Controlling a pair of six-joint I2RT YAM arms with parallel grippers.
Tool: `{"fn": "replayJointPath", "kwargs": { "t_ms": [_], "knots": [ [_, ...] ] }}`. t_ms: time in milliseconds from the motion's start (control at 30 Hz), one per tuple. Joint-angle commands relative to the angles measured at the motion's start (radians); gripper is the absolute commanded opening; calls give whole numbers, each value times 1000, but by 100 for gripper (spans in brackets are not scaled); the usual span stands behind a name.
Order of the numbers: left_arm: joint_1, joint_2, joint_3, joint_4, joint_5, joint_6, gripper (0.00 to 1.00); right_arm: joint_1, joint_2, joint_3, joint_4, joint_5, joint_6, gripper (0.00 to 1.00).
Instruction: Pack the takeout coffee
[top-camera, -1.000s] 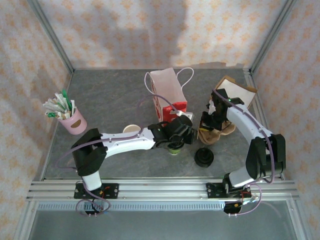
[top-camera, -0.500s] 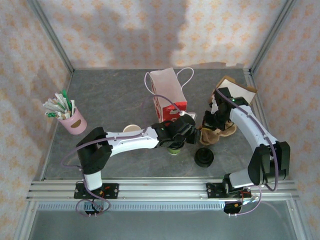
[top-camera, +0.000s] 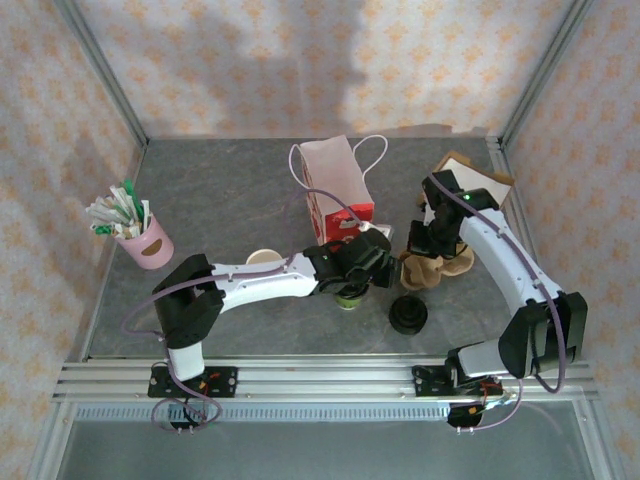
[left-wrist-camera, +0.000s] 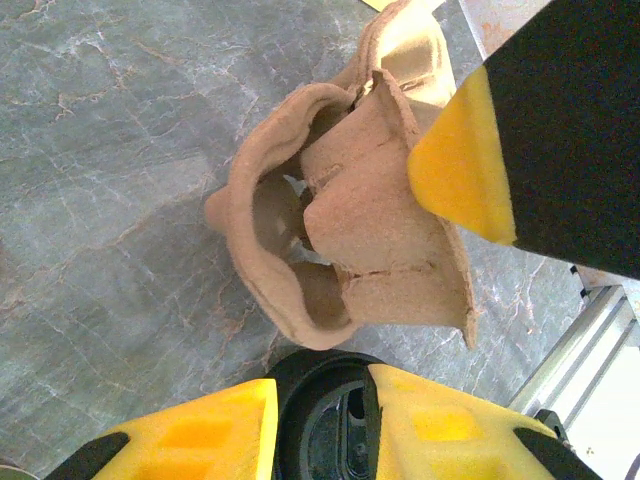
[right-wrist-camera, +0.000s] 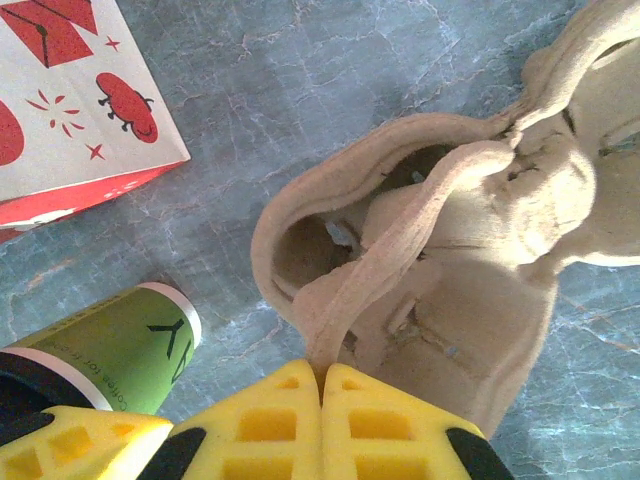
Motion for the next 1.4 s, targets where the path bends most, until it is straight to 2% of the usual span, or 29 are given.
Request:
{"fn": "replayJointPath", "kwargs": {
  "t_ms": [0, 267, 433, 567, 800, 1100, 1200, 1367],
  "knots": [
    [-1, 8, 44, -27, -11, -3, 29, 10, -8, 35, -41, 47, -4, 0],
    [-9, 4, 52, 3, 11, -16, 31, 11, 28, 36, -20, 20, -7, 0],
    [-34, 21, 64, 30, 24, -33, 47, 12, 48, 24, 13, -11, -4, 0],
    [-48, 17, 44, 80, 32, -54, 53, 12, 61, 28, 18, -24, -6, 0],
    [-76, 87, 85, 115, 62, -103, 52, 11, 72, 22, 33, -42, -4, 0],
    [-74, 162, 118, 113, 33, -163, 43, 13, 62, 23, 32, -47, 3, 0],
    [-75, 118, 9, 224, -12, -211, 42, 11, 63, 25, 32, -41, 10, 0],
    [-75, 26, -107, 280, -102, -218, 42, 10, 82, 35, 32, -46, 10, 0]
  ]
}}
